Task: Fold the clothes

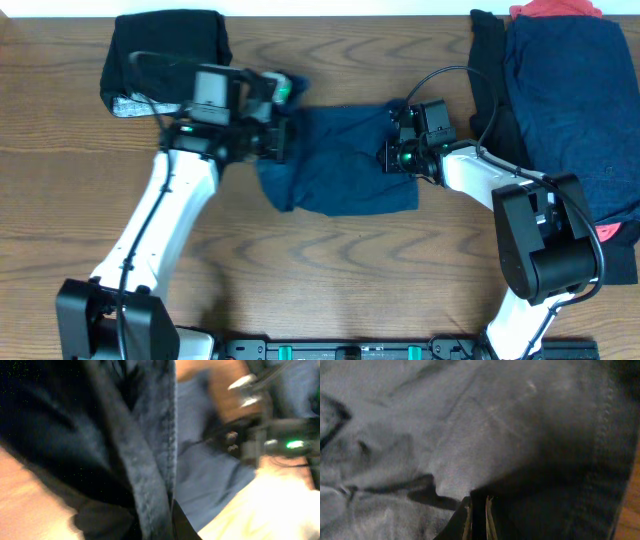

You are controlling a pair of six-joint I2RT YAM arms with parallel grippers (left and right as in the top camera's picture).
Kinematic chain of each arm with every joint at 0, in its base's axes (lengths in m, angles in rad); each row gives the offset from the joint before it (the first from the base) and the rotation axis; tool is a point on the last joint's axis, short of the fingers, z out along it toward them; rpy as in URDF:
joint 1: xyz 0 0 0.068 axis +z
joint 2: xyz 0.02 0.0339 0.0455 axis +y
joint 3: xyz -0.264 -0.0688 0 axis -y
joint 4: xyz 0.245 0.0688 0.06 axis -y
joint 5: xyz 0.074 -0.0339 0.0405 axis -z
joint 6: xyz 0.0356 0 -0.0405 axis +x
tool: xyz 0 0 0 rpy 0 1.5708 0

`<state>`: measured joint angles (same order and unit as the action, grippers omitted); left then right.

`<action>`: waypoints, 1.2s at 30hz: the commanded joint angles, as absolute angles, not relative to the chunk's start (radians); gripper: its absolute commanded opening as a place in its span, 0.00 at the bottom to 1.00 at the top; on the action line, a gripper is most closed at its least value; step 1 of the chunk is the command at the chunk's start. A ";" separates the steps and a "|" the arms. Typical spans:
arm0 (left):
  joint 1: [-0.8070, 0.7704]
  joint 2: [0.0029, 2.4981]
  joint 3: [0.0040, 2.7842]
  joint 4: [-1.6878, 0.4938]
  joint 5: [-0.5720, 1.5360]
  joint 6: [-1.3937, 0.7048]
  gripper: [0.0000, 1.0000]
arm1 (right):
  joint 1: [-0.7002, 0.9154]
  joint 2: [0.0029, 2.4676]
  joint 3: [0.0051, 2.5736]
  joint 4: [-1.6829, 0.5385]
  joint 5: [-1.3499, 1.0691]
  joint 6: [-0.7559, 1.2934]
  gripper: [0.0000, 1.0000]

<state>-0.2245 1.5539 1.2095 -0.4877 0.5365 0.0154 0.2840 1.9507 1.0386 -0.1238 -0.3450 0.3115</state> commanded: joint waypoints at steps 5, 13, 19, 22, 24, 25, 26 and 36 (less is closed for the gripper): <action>-0.388 1.610 1.233 -0.361 0.432 -0.093 0.06 | 0.296 2.019 1.011 -0.148 -0.349 0.337 0.10; -0.451 1.773 1.233 -0.206 0.426 -0.186 0.06 | 0.296 2.019 1.011 -0.149 -0.349 0.336 0.10; -0.492 1.813 1.233 -0.138 0.425 -0.208 0.07 | 0.296 2.019 1.011 -0.135 -0.352 0.391 0.08; -0.499 1.813 1.233 -0.121 0.425 -0.209 0.11 | 0.295 2.003 1.012 -0.106 -0.396 0.409 0.08; -0.499 1.813 1.233 -0.117 0.425 -0.210 0.13 | 0.292 1.968 1.015 -0.100 -0.411 0.420 0.08; -0.499 1.813 1.233 -0.117 0.425 -0.210 0.13 | 0.289 1.937 1.015 -0.101 -0.412 0.423 0.08; -0.499 1.813 1.233 -0.117 0.425 -0.212 0.15 | 0.285 1.903 1.015 -0.107 -0.411 0.432 0.07; -0.499 1.813 1.233 -0.109 0.427 -0.233 0.99 | 0.134 1.526 1.015 -0.253 -0.367 0.480 0.16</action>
